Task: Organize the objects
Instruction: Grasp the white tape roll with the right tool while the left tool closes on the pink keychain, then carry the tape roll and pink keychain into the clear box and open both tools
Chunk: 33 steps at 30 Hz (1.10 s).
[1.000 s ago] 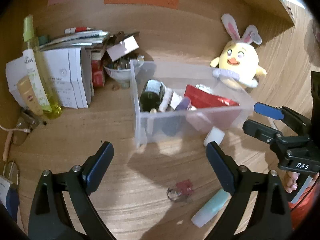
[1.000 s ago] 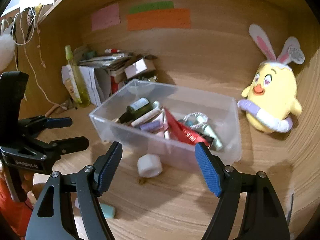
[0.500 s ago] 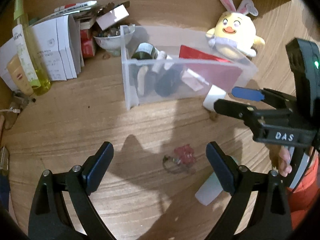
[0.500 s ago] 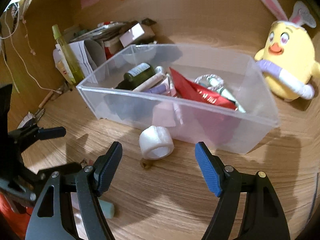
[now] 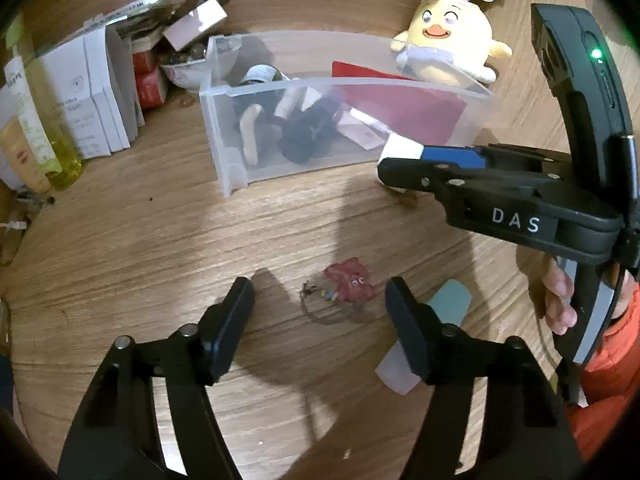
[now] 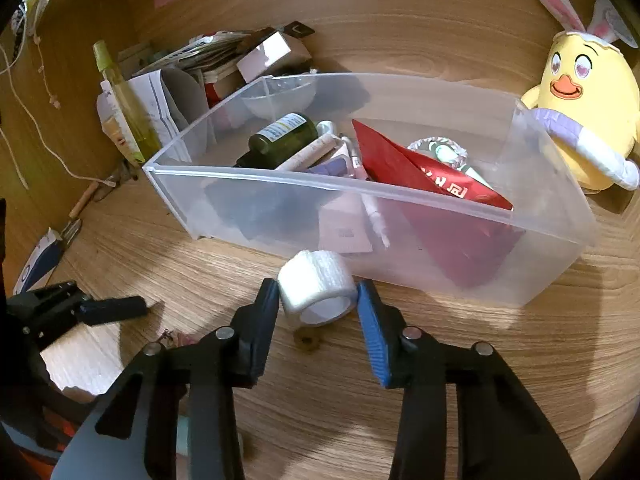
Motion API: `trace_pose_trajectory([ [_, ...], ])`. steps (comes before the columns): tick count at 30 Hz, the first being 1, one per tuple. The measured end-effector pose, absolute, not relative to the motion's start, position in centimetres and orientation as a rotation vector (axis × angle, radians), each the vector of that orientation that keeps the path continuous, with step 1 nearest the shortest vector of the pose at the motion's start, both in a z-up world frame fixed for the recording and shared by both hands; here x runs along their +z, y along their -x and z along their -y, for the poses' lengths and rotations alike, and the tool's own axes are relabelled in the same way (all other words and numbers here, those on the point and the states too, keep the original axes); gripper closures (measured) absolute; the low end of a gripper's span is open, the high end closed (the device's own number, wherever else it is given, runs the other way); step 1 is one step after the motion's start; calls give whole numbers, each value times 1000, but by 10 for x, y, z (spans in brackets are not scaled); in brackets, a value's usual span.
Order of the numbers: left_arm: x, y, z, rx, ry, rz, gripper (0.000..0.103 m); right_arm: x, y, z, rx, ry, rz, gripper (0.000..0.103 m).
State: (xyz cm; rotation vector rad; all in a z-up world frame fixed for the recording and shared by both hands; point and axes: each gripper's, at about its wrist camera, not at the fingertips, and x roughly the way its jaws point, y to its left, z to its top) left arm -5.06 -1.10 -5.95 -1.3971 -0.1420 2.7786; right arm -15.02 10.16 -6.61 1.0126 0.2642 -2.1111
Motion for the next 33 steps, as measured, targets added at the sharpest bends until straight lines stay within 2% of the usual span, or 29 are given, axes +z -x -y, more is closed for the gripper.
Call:
trace_pose_trajectory([
  [3,-59,50,13,2792,1382,155,53,-63,147,-102,-2122,-985,-274,67],
  [5,-59,50,15,2790,1376,162,66,-60,146,-103,-2127,-966,-273,67],
  [11,-58,49,12,2764,1359,159,89,-50,141,-109,-2132,-934,-240,67],
  [15,-56,49,10,2783,1347,149,93,-41,138,-119,-2150,-913,-215,67],
  [17,-53,50,13,2793,1332,166,98,-37,137,-124,-2162,-901,-206,67],
  [26,-38,50,16,2807,1288,172,98,-18,137,-149,-2208,-850,-165,67],
  [27,-38,51,14,2801,1291,162,97,-17,137,-151,-2210,-847,-161,67],
  [31,-43,54,5,2793,1321,86,80,-11,138,-160,-2219,-829,-138,67],
  [33,-48,58,3,2776,1345,68,78,-8,139,-163,-2226,-819,-135,67],
])
